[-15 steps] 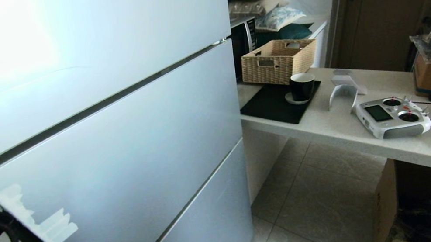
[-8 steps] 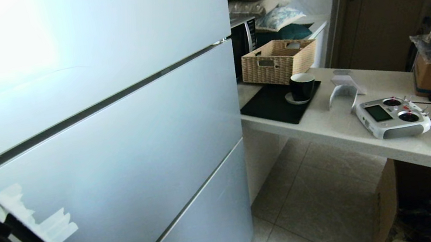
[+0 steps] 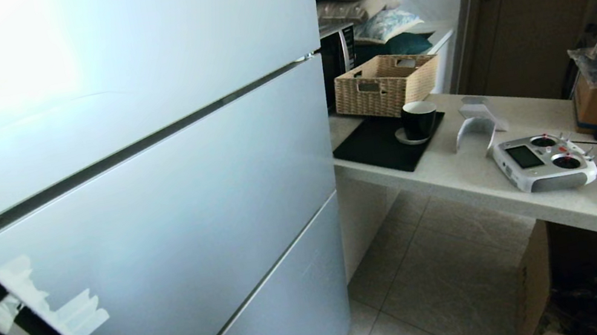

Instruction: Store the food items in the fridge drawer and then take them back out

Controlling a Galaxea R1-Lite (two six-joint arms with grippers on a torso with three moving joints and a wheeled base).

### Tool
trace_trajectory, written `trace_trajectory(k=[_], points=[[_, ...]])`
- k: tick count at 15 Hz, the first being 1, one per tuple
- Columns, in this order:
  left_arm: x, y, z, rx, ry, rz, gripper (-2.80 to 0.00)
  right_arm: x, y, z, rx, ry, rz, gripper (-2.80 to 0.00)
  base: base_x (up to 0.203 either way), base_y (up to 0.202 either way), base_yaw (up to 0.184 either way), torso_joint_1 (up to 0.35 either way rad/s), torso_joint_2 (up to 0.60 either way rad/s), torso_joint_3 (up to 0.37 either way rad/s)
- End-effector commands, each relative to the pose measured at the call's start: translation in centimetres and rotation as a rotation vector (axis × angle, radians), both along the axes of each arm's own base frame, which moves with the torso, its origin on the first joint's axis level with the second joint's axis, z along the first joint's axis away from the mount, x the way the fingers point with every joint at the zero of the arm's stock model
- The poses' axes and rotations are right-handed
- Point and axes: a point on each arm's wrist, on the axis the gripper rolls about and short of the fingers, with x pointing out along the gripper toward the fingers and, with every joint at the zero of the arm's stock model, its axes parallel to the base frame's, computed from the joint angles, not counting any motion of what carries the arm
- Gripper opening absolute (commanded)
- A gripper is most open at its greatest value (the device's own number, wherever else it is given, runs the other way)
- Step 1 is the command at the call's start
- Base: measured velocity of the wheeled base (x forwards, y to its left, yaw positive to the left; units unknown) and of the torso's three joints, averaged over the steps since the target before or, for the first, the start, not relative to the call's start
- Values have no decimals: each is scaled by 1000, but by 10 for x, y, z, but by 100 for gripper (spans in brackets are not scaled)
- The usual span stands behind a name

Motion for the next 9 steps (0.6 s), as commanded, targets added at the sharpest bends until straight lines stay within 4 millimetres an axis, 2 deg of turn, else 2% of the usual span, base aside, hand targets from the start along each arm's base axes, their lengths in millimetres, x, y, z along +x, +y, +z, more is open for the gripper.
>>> trace_trajectory(k=[1,9], points=[[-2,0,-2,-4,5,-19,-280,0,0,0,-1,1,1,-280,0,0,0,0,0,0],[-6,-2,-4,-9,1,-56,-280,0,0,0,-1,1,1,-280,0,0,0,0,0,0]])
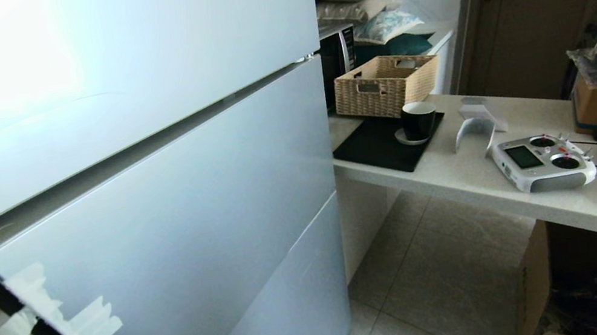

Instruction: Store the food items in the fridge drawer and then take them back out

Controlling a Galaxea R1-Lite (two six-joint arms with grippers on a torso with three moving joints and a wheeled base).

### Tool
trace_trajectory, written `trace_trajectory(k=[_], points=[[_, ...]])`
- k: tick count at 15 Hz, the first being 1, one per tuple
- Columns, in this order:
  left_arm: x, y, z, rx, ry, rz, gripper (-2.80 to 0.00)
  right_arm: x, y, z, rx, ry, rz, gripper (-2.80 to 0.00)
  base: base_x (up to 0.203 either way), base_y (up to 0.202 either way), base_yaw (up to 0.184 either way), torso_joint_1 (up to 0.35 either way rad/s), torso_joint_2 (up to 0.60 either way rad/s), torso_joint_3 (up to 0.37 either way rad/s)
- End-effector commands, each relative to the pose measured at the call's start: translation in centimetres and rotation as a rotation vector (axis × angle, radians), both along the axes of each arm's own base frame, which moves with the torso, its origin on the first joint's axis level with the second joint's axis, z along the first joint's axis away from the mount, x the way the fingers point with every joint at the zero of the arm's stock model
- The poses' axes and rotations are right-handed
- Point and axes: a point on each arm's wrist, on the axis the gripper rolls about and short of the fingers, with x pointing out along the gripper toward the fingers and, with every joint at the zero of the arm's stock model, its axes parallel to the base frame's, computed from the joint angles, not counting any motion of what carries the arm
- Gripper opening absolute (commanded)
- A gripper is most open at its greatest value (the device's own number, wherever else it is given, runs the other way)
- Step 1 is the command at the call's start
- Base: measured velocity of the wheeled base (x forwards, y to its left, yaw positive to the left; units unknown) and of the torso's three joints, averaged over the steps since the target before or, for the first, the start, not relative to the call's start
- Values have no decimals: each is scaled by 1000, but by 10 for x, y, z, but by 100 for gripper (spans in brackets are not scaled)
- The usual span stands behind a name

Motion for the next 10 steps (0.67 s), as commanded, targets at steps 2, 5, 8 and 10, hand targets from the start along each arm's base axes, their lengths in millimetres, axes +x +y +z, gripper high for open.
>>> trace_trajectory(k=[2,5,8,10], points=[[-13,-3,2,-8,-50,-61,-280,0,0,0,-2,1,1,-280,0,0,0,0,0,0],[-35,-8,1,-15,-99,-217,-280,0,0,0,-1,1,1,-280,0,0,0,0,0,0],[-60,-11,-9,-24,-106,-415,-280,0,0,0,-1,1,1,-280,0,0,0,0,0,0],[-83,-10,-17,-26,-141,-558,-280,0,0,0,-1,1,1,-280,0,0,0,0,0,0]])
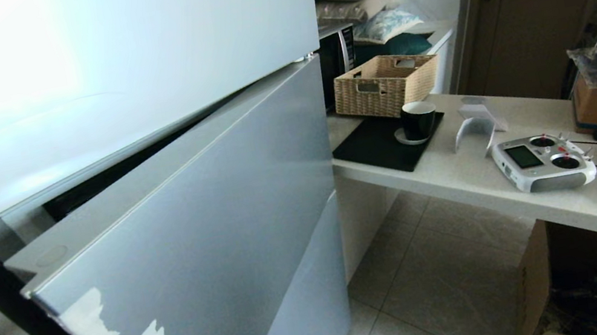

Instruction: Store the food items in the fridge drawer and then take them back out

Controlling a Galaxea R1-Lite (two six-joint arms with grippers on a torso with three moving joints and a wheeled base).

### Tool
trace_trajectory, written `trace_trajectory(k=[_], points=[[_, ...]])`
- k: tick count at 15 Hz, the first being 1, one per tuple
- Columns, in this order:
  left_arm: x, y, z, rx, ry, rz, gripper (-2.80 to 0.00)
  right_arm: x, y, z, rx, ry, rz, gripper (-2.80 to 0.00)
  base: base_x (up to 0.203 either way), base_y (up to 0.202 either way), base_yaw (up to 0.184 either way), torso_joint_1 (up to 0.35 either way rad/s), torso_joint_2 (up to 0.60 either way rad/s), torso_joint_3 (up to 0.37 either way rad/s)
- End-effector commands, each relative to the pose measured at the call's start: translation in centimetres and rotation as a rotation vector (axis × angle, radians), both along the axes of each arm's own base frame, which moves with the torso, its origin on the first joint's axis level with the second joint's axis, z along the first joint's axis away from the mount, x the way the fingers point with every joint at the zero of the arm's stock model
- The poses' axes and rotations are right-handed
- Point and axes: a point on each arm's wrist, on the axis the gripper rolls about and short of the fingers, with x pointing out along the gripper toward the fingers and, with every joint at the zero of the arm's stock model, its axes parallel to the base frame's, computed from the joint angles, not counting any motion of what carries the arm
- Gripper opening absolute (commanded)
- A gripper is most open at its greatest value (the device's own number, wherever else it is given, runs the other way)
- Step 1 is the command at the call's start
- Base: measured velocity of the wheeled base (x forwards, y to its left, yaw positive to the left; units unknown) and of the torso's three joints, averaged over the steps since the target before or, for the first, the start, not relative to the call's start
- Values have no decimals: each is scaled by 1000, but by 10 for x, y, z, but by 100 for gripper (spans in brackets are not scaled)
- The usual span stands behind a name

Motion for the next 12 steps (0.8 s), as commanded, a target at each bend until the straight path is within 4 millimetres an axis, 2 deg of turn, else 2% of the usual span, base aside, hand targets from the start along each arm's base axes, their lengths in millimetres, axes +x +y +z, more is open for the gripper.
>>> trace_trajectory(k=[1,4,6,9,10,12], points=[[-35,3,-7,-19,-93,-139,-280,0,0,0,-1,1,2,-280,0,0,0,0,0,0],[-62,7,-25,-14,-62,-226,-280,0,0,0,-1,1,2,-280,0,0,0,0,0,0],[-63,8,-24,-9,-49,-175,-280,0,0,0,-1,1,2,-280,0,0,0,0,0,0],[-34,9,-6,76,41,114,-280,0,0,0,-2,1,2,-280,0,0,0,0,0,0],[-23,9,5,106,42,239,-280,0,0,0,-1,1,2,-280,0,0,0,0,0,0],[-4,9,19,127,25,366,-280,0,0,0,-1,1,2,-280,0,0,0,0,0,0]])
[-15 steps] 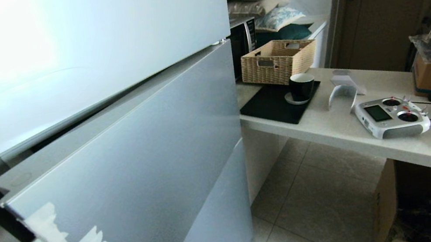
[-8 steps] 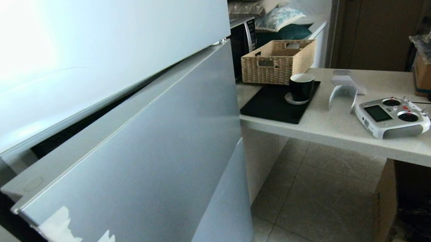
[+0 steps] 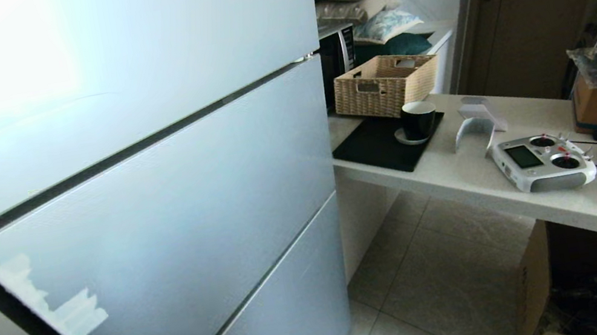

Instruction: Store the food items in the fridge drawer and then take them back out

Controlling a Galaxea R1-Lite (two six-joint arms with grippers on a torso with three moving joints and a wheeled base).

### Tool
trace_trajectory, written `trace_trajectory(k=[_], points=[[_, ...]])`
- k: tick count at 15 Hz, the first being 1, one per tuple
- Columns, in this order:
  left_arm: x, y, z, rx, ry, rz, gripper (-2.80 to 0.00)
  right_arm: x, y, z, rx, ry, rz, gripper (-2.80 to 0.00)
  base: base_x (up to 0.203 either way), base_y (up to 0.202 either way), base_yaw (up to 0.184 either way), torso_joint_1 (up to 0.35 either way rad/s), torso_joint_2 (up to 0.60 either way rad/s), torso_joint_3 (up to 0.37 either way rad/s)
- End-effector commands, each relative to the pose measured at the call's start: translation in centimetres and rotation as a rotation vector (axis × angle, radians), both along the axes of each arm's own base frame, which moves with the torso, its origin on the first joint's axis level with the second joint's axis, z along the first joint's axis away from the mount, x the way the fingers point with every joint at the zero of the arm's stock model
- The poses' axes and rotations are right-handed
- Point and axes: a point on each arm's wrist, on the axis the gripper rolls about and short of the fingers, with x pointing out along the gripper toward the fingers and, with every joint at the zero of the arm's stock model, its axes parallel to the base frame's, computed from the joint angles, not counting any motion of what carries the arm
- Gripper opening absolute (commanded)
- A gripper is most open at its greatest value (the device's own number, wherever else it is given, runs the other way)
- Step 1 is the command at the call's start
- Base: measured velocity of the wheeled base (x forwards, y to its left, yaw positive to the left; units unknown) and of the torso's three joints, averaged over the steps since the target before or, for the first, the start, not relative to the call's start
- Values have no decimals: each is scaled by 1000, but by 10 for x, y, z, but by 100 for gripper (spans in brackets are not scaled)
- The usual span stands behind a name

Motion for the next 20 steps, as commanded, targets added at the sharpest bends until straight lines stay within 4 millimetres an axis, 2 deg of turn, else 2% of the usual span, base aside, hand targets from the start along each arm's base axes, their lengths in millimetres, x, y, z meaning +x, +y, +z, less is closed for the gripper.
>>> trace_trajectory(k=[1,3,5,9,15,18,20], points=[[32,-2,12,21,36,175,-280,0,0,0,-2,1,1,-280,0,0,0,0,0,0],[45,-1,25,33,-46,337,-280,0,0,0,-1,1,1,-280,0,0,0,0,0,0],[48,0,30,80,-83,417,-280,0,0,0,-1,1,1,-280,0,0,0,0,0,0],[56,-1,35,90,-76,428,-280,0,0,0,-1,1,1,-280,0,0,0,0,0,0],[84,-7,37,95,-27,417,-280,0,0,0,-1,1,1,-280,0,0,0,0,0,0],[102,-11,30,88,-23,419,-280,0,0,0,-1,1,1,-280,0,0,0,0,0,0],[102,-11,26,76,-15,413,-280,0,0,0,-1,1,1,-280,0,0,0,0,0,0]])
